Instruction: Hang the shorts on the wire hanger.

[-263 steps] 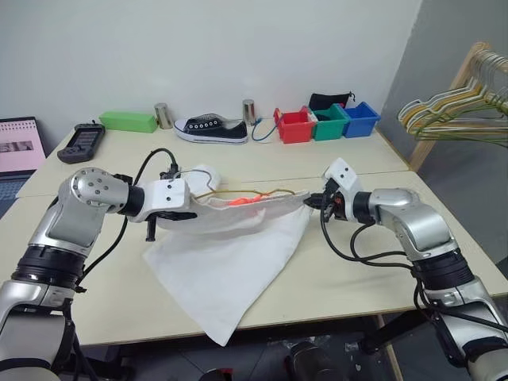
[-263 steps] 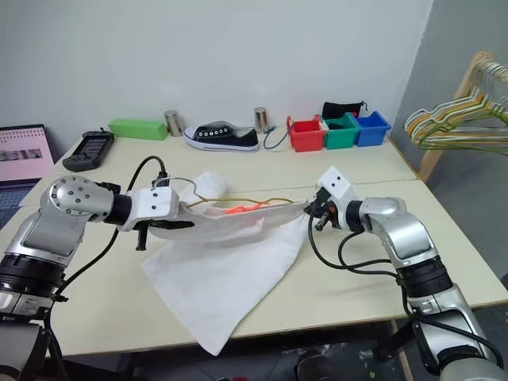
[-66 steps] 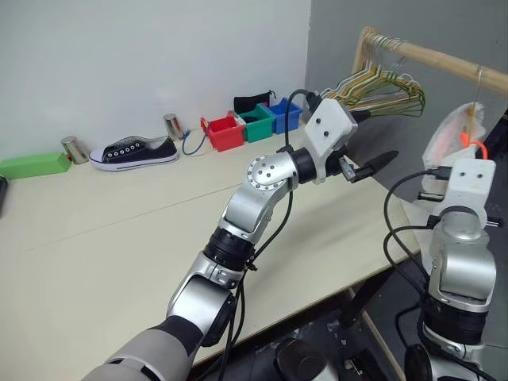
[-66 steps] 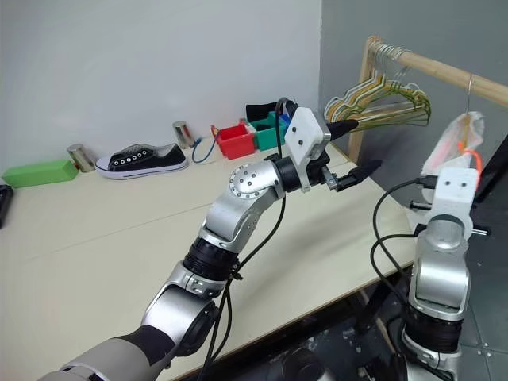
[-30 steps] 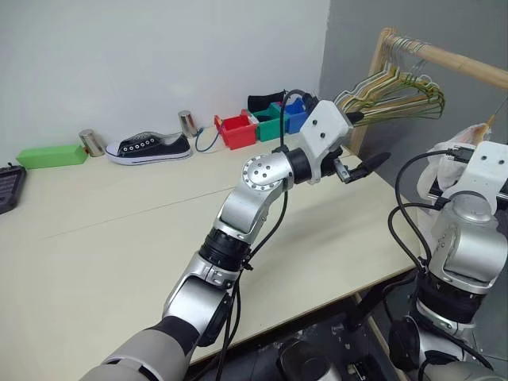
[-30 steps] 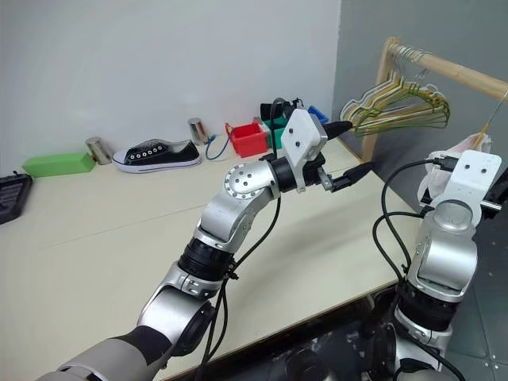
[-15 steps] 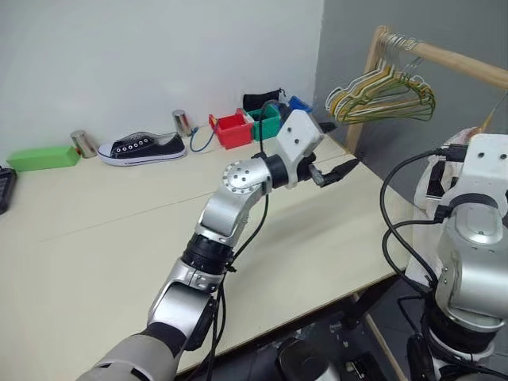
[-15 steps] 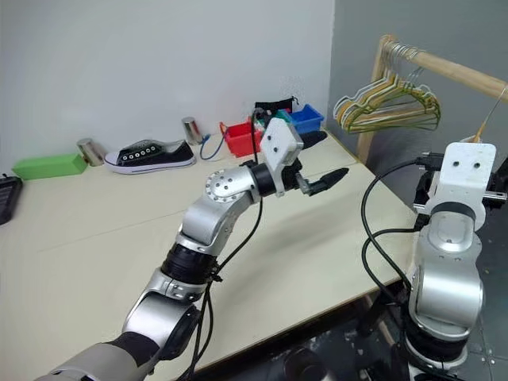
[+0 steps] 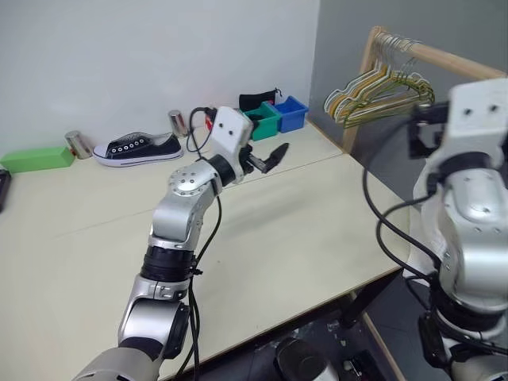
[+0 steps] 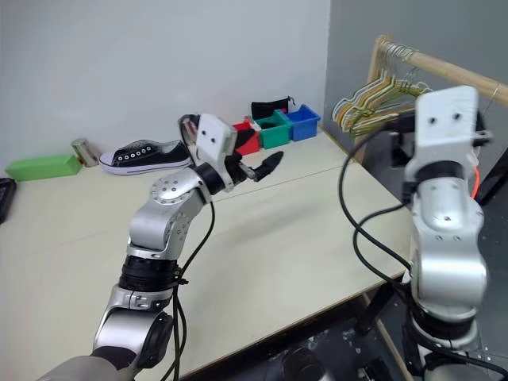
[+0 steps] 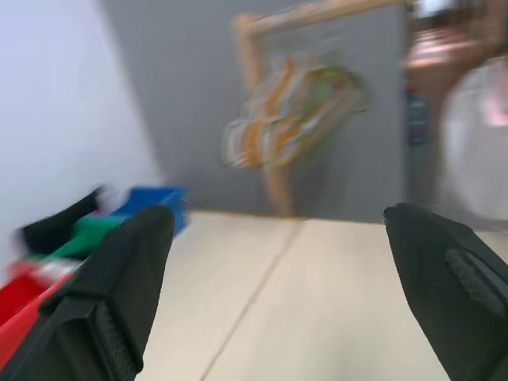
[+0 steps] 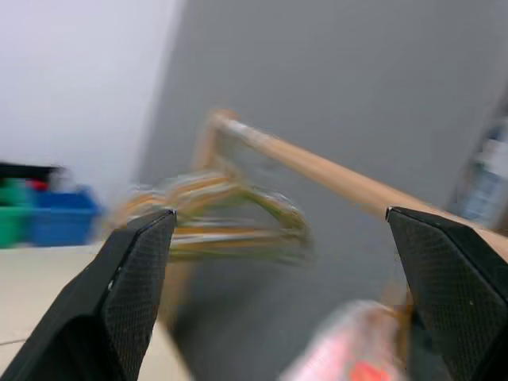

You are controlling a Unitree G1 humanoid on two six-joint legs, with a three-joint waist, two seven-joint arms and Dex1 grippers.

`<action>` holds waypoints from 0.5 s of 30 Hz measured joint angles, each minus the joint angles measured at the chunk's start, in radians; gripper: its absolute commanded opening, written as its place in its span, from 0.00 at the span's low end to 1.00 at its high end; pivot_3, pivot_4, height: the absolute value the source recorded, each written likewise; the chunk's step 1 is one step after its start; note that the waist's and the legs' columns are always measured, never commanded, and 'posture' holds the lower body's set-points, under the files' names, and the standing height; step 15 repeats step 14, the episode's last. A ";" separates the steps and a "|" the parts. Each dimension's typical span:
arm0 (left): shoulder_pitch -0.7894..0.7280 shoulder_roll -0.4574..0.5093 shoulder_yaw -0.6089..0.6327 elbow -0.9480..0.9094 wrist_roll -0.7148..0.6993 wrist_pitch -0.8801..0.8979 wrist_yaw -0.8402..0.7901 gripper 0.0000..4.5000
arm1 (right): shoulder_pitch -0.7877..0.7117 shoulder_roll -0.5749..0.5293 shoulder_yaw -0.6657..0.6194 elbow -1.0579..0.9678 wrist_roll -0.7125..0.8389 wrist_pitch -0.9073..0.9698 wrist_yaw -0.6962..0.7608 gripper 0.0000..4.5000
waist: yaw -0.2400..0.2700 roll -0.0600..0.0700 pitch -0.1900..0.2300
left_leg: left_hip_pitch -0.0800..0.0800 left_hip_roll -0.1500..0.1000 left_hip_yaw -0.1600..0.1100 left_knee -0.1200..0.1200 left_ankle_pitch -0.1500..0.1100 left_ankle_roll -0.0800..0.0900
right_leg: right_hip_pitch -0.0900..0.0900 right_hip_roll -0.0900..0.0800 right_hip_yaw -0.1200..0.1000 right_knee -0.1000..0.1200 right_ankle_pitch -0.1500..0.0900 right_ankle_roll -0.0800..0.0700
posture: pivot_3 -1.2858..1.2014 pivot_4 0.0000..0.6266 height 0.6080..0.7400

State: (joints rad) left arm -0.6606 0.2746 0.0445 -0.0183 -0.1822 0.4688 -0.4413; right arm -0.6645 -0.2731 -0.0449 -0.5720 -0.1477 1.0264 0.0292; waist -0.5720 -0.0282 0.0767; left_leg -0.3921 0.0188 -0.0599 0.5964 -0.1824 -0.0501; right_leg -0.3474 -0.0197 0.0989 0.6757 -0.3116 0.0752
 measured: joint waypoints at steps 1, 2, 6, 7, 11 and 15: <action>0.042 0.001 0.018 -0.027 0.006 0.020 0.037 1.00 | -0.003 0.053 -0.001 0.091 0.023 -0.032 -0.001 1.00 | 0.007 -0.001 0.000 | 0.000 0.000 -0.001 0.000 0.000 0.000 | 0.000 0.000 0.000 0.000 0.000 0.000 | 0.41 0.02 1.00; 0.097 0.000 0.038 -0.059 0.010 0.043 0.077 1.00 | -0.003 0.105 -0.002 0.191 0.043 -0.072 -0.004 1.00 | 0.018 -0.001 0.000 | 0.000 0.000 -0.001 0.000 0.000 0.000 | 0.000 0.000 0.000 0.001 0.000 0.000 | 0.42 0.02 1.00; 0.249 -0.006 0.086 -0.129 0.021 0.117 0.178 1.00 | 0.038 0.210 -0.010 0.385 0.072 -0.181 -0.040 1.00 | 0.113 -0.002 0.001 | -0.008 -0.003 -0.007 0.000 0.000 0.000 | -0.007 0.000 -0.002 0.005 0.000 0.000 | 0.46 0.01 1.00; 0.284 -0.013 0.105 -0.158 0.022 0.131 0.202 1.00 | 0.050 0.229 -0.010 0.412 0.073 -0.209 -0.054 1.00 | 0.143 -0.002 0.001 | -0.008 -0.003 -0.008 0.000 0.000 0.000 | -0.007 0.000 -0.002 0.004 0.000 0.000 | 0.47 0.01 1.00; 0.420 -0.043 0.159 -0.258 0.023 0.152 0.273 1.00 | 0.118 0.259 0.020 0.516 0.090 -0.313 -0.042 1.00 | 0.259 -0.002 0.000 | -0.011 -0.006 -0.012 0.000 -0.001 -0.002 | -0.006 -0.001 0.000 0.003 -0.001 -0.001 | 0.48 0.00 1.00; 0.511 -0.068 0.170 -0.267 0.028 0.148 0.304 1.00 | 0.155 0.260 0.053 0.595 0.093 -0.385 -0.010 1.00 | 0.334 -0.002 0.000 | -0.013 -0.008 -0.013 0.001 -0.001 -0.002 | -0.005 -0.001 0.000 0.001 -0.001 -0.002 | 0.49 0.00 1.00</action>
